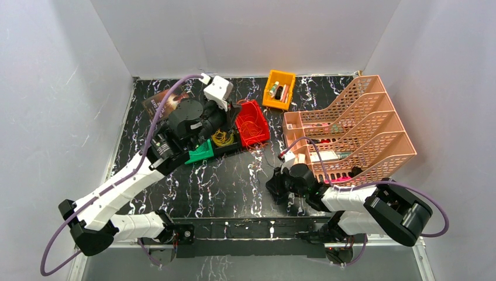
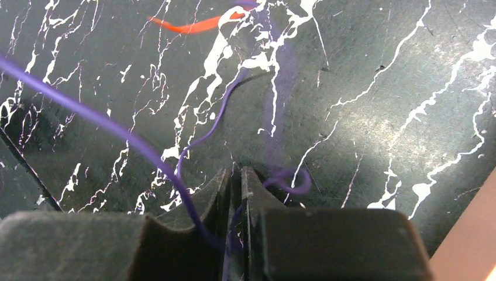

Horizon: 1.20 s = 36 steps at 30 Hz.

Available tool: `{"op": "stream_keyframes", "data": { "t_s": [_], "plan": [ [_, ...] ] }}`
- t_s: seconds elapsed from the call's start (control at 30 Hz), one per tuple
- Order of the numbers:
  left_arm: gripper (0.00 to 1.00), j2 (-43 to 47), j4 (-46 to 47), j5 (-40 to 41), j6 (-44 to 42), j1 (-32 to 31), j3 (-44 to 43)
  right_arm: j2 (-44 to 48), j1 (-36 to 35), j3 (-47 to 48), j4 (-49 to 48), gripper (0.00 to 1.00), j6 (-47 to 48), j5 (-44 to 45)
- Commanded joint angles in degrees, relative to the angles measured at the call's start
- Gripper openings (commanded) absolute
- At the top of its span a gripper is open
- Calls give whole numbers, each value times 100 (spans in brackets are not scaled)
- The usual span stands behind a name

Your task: Untangle the cables

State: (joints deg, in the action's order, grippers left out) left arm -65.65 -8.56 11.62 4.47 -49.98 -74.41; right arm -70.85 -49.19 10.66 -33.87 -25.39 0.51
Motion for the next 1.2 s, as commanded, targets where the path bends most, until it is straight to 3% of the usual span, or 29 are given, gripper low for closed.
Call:
{"op": "stream_keyframes", "data": {
  "t_s": [0.0, 0.13, 0.47, 0.53, 0.6, 0.73, 1.03, 1.17],
  "plan": [
    [0, 190, 224, 197, -174, 37, -282, 36, 6, 24, 231, 20, 2, 145],
    [0, 180, 209, 222, -217, 34, -344, 206, 6, 0, 213, 19, 51, 20],
    [0, 149, 116, 377, -364, 33, -548, 1617, 6, -85, 795, 15, 373, 90],
    [0, 135, 76, 395, -368, 32, -610, 2083, 6, -97, 882, 21, 511, -92],
    [0, 137, 63, 392, -376, 38, -619, 2530, 6, -93, 1030, 34, 622, -168],
    [0, 142, 63, 445, -380, 33, -618, 3340, 6, -39, 1431, 52, 881, -131],
    [0, 87, 29, 567, -447, 38, -649, 4378, 10, 699, 2608, 65, 1498, -359],
    [0, 87, 20, 538, -424, 37, -662, 4338, 6, 850, 2444, 73, 1567, -296]
  ]
}}
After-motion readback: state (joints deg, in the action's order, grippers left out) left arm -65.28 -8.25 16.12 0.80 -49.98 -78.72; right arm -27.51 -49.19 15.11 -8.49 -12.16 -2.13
